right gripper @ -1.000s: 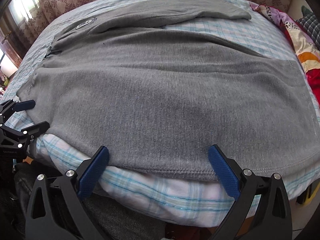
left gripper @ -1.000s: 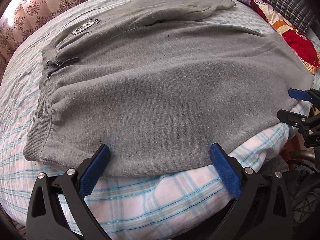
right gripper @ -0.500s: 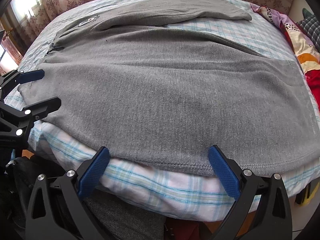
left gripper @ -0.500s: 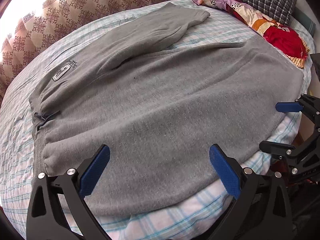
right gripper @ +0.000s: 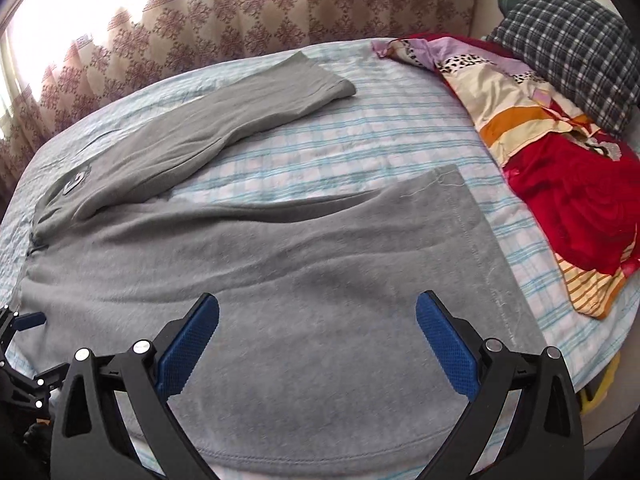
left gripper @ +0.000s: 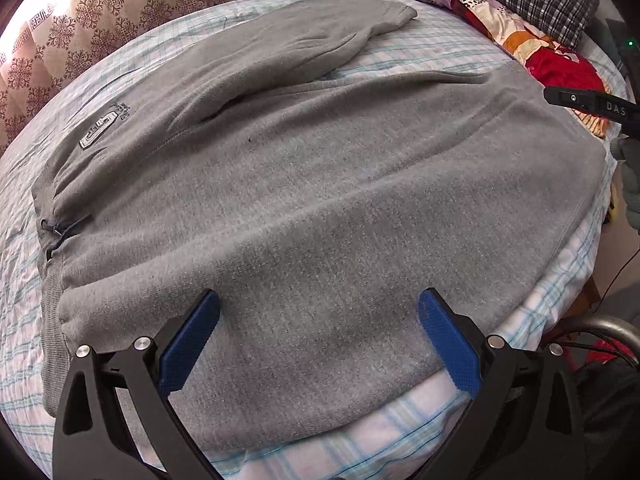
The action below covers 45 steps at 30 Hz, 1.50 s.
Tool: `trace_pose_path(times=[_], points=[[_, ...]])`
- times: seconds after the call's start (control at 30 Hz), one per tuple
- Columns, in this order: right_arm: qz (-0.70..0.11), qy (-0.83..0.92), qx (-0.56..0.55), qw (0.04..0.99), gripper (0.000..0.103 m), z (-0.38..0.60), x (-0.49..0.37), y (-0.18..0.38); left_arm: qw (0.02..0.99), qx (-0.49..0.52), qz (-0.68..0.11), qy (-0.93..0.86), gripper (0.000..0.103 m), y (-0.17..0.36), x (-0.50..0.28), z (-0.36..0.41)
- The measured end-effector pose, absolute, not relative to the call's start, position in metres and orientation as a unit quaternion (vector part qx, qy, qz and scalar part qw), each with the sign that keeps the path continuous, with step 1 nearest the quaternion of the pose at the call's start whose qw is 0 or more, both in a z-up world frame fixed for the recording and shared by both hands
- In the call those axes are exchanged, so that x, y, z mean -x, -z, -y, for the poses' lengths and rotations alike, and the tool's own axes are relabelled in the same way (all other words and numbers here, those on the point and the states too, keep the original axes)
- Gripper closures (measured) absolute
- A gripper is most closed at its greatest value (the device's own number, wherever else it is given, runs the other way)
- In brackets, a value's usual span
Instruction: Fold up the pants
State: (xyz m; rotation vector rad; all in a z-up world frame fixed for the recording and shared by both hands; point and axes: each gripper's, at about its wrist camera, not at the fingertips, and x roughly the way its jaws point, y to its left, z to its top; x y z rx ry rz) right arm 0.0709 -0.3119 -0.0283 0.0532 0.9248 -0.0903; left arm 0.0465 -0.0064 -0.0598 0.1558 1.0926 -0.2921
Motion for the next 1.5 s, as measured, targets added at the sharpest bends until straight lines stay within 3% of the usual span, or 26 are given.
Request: trace_pose_path(times=[0.43,0.7,0.8,0.87,0.9,0.93,0.97,1.0,1.03,1.2,1.37,1.5], points=[[-0.431,0.129,-0.103,0.887,0.005,0.417,-0.151,0.037,0.867,-0.082,-0.49,0.04,0.003,0.042,-0.159,-0.012],[-0.456,0.103,-0.146,0.872,0.005,0.432,-0.185,0.064,0.858,-0.096,-0.505,0.004,0.017,0.066,-0.222,-0.019],[-0.47,0.087,-0.146,0.866,0.014,0.427,-0.194,0.076,0.856,-0.082,-0.511,0.002,0.021,0.073,-0.238,-0.02],[-0.476,0.093,-0.126,0.865,0.024,0.422,-0.199,0.081,0.852,-0.077,-0.518,-0.005,0.042,0.08,-0.247,-0.02],[-0.476,0.1,-0.109,0.867,0.033,0.419,-0.2,0.081,0.851,-0.066,-0.521,-0.004,0.047,0.082,-0.251,-0.021],[-0.474,0.107,-0.097,0.869,0.053,0.417,-0.2,0.08,0.852,-0.054,-0.52,-0.002,0.058,0.082,-0.254,-0.022],[-0.47,0.104,-0.101,0.871,0.062,0.418,-0.199,0.078,0.855,-0.049,-0.516,-0.001,0.07,0.081,-0.255,-0.022],[-0.464,0.099,-0.113,0.873,0.075,0.421,-0.197,0.074,0.858,-0.045,-0.512,-0.003,0.076,0.078,-0.255,-0.02],[-0.455,0.102,-0.117,0.877,0.079,0.423,-0.194,0.069,0.863,-0.039,-0.503,-0.012,0.085,0.074,-0.256,-0.022],[-0.42,0.13,-0.078,0.895,0.081,0.42,-0.189,0.055,0.878,0.006,-0.475,-0.052,0.09,0.062,-0.261,-0.043],[-0.423,0.149,-0.044,0.893,0.081,0.414,-0.205,0.065,0.879,-0.028,-0.472,-0.058,0.09,0.069,-0.265,-0.038],[-0.438,0.161,-0.04,0.884,0.072,0.419,-0.213,0.076,0.877,-0.042,-0.475,-0.064,0.087,0.08,-0.271,-0.04]])
